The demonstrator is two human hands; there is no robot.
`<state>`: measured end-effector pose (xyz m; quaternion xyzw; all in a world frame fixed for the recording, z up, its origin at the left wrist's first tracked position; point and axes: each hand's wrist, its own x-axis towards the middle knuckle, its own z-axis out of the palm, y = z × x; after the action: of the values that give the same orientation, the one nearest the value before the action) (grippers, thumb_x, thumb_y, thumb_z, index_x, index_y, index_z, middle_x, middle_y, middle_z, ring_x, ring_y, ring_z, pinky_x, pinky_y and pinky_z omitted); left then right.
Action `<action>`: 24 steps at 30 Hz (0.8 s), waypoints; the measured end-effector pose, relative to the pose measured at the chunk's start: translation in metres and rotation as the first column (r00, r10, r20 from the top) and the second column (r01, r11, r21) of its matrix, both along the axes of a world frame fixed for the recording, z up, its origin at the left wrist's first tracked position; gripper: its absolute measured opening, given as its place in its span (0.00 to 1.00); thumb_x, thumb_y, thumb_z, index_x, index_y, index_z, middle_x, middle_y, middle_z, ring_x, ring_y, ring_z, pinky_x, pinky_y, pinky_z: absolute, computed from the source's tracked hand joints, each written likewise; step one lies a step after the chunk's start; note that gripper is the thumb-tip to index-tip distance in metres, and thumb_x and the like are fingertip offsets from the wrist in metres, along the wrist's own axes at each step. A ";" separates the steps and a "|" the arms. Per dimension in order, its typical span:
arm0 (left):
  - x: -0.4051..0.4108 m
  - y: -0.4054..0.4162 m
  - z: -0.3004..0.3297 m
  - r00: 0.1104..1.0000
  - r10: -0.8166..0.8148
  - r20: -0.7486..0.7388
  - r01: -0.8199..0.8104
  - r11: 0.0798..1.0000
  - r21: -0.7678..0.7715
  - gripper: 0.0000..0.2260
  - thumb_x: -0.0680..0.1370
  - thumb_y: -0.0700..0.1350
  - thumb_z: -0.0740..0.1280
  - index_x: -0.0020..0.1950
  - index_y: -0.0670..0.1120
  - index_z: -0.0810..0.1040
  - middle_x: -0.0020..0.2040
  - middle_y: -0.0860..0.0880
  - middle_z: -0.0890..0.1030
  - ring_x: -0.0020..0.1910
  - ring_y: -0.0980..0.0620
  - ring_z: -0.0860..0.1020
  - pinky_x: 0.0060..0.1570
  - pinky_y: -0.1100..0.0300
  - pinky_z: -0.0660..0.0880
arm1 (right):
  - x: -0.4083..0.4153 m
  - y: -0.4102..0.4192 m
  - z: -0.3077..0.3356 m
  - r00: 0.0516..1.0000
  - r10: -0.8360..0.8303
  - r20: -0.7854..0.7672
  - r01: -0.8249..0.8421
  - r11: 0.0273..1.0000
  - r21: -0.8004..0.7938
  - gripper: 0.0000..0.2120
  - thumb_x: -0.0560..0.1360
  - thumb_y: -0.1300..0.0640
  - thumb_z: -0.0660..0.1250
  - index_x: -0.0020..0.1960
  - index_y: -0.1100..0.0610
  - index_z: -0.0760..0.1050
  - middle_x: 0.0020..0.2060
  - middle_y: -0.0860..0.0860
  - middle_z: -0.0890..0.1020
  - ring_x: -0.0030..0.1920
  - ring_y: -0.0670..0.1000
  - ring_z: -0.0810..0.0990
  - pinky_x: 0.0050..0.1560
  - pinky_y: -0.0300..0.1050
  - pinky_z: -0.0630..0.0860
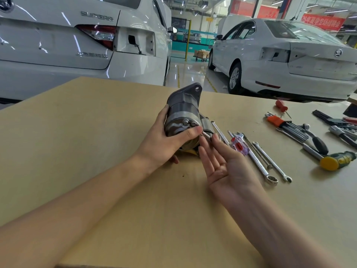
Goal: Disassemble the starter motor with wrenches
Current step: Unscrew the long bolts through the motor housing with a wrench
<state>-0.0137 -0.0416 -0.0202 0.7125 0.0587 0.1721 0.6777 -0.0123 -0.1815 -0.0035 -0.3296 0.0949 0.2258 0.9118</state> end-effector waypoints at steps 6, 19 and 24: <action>-0.001 0.002 0.000 1.000 -0.016 -0.001 0.016 0.999 0.034 0.56 0.55 0.62 0.75 0.79 0.54 0.53 0.60 0.52 0.78 0.47 0.56 0.81 0.25 0.58 0.76 | 0.002 -0.003 0.001 0.999 0.002 0.038 -0.002 1.000 0.007 0.01 0.71 0.68 0.69 0.43 0.65 0.78 0.35 0.57 0.85 0.34 0.51 0.85 0.32 0.39 0.81; 0.000 0.003 0.000 1.000 -0.016 -0.001 0.016 1.000 0.013 0.57 0.56 0.65 0.77 0.79 0.56 0.53 0.62 0.52 0.76 0.49 0.55 0.81 0.24 0.60 0.75 | -0.002 0.001 0.002 1.000 0.011 0.017 -0.012 0.998 0.066 0.01 0.73 0.67 0.67 0.43 0.64 0.77 0.36 0.58 0.85 0.34 0.50 0.85 0.36 0.40 0.82; -0.001 0.001 -0.001 1.000 -0.002 0.000 0.002 1.000 0.002 0.53 0.60 0.64 0.78 0.79 0.55 0.56 0.64 0.51 0.76 0.53 0.54 0.80 0.25 0.59 0.75 | 0.001 0.000 -0.001 0.991 -0.029 0.131 0.025 0.999 0.033 0.05 0.67 0.66 0.70 0.42 0.64 0.78 0.36 0.56 0.85 0.35 0.49 0.85 0.31 0.36 0.80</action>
<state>-0.0142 -0.0402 -0.0210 0.7131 0.0578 0.1717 0.6772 -0.0111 -0.1814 -0.0047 -0.3284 0.0355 0.1925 0.9240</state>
